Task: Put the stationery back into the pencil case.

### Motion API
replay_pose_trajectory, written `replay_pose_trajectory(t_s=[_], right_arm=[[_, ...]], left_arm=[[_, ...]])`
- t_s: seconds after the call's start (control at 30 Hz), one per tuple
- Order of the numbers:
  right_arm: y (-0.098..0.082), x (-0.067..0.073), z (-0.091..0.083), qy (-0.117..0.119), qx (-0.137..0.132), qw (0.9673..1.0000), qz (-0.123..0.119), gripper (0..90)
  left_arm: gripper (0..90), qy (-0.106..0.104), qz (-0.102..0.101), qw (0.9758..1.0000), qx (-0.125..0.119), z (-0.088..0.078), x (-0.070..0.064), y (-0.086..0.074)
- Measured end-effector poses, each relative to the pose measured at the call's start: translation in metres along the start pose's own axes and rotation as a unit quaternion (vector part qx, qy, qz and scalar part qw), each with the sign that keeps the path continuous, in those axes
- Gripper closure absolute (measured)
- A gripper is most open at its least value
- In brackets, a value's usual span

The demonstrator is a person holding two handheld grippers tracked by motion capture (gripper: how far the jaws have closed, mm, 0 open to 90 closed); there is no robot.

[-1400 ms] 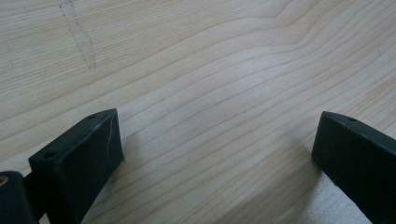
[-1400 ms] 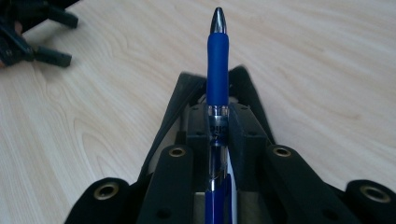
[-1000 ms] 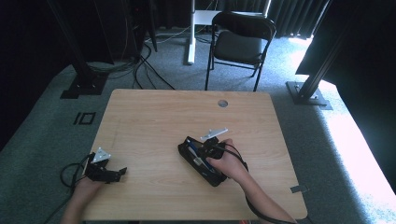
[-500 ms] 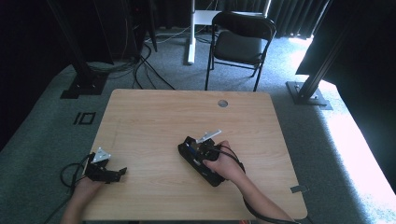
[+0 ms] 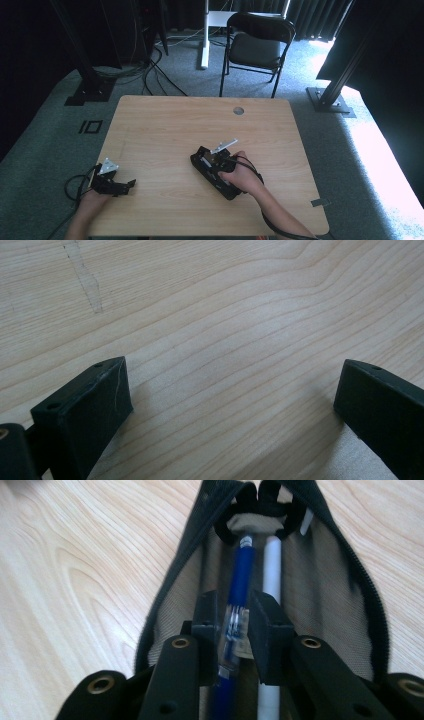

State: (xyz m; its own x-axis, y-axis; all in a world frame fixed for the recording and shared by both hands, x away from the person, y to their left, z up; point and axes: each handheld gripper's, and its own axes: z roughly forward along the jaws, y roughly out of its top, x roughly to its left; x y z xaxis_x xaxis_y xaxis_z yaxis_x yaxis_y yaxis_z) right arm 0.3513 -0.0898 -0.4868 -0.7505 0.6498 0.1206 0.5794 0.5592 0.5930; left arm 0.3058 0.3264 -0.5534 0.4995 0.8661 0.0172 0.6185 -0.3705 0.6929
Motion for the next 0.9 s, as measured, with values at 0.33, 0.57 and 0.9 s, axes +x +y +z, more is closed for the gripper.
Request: replay_pose_trajectory(t_s=[0.33, 0.57, 0.9], right_arm=[[0.004, -0.005, -0.019, 0.015, -0.043, 0.9990, 0.003, 67.7], [0.006, -0.013, -0.032, 0.021, -0.090, 0.9957, 0.009, 57.4], [0.008, -0.025, -0.045, -0.007, -0.139, 0.9901, 0.012, 48.5]], left_arm=[[2.1, 0.000, 0.000, 1.0000, 0.000, 0.000, 0.000, 0.000], [2.1, 0.000, 0.000, 1.0000, 0.000, 0.000, 0.000, 0.000], [2.1, 0.000, 0.000, 1.0000, 0.000, 0.000, 0.000, 0.000]])
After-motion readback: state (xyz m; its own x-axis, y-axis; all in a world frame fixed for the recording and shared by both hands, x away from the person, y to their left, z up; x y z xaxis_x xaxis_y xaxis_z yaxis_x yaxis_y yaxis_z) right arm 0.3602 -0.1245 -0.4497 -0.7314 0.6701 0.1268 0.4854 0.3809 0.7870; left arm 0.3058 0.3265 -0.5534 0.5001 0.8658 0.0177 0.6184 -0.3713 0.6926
